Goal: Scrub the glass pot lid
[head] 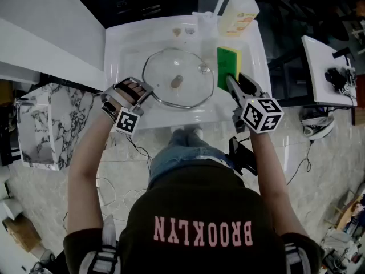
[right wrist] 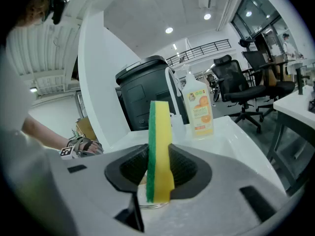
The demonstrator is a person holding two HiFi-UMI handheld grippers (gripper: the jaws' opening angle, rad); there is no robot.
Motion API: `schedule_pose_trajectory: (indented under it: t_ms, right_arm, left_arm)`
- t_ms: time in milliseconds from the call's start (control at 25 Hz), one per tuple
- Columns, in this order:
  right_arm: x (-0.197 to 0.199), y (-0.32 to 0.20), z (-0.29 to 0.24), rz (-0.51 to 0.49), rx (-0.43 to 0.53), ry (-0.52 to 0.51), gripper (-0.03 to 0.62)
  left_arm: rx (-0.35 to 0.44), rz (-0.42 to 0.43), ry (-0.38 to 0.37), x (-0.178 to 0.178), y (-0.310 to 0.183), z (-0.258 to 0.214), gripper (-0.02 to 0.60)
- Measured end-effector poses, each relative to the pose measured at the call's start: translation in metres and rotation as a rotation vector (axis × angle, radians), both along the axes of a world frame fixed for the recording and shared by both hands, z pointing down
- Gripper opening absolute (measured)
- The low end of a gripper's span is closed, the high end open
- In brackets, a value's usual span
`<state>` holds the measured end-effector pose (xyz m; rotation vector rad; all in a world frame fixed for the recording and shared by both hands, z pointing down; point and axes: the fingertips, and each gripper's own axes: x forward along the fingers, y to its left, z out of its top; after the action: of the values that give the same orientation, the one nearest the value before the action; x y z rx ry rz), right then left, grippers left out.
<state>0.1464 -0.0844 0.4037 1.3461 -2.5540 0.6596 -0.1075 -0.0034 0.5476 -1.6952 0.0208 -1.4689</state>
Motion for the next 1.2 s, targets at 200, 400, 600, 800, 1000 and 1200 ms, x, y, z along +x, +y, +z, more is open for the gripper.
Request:
schedule_pose_trajectory:
  t_ms: [200, 400, 600, 800, 1000, 1200]
  right_arm:
    - [-0.002, 0.000, 0.001, 0.008, -0.002, 0.010, 0.108]
    - [-0.004, 0.000, 0.004, 0.007, -0.012, 0.023, 0.109]
    - [-0.010, -0.001, 0.007, -0.019, -0.016, 0.032, 0.107]
    - [-0.037, 0.003, 0.006, -0.156, -0.065, 0.025, 0.107]
    - [-0.073, 0.009, 0.017, -0.361, -0.203, 0.036, 0.107]
    - [-0.103, 0.020, 0.030, -0.566, -0.265, 0.167, 0.107]
  left_arm:
    - [-0.015, 0.008, 0.004, -0.003, 0.005, -0.002, 0.044]
    - [-0.030, 0.013, 0.016, -0.002, 0.005, -0.003, 0.044]
    - [-0.054, 0.027, 0.019, -0.002, 0.006, -0.003, 0.044]
    - [-0.041, 0.058, 0.010, -0.002, 0.002, -0.005, 0.044]
    - [0.011, 0.099, 0.012, 0.000, -0.008, -0.008, 0.044]
    - [-0.055, 0.084, 0.030, 0.000, 0.000, -0.008, 0.044]
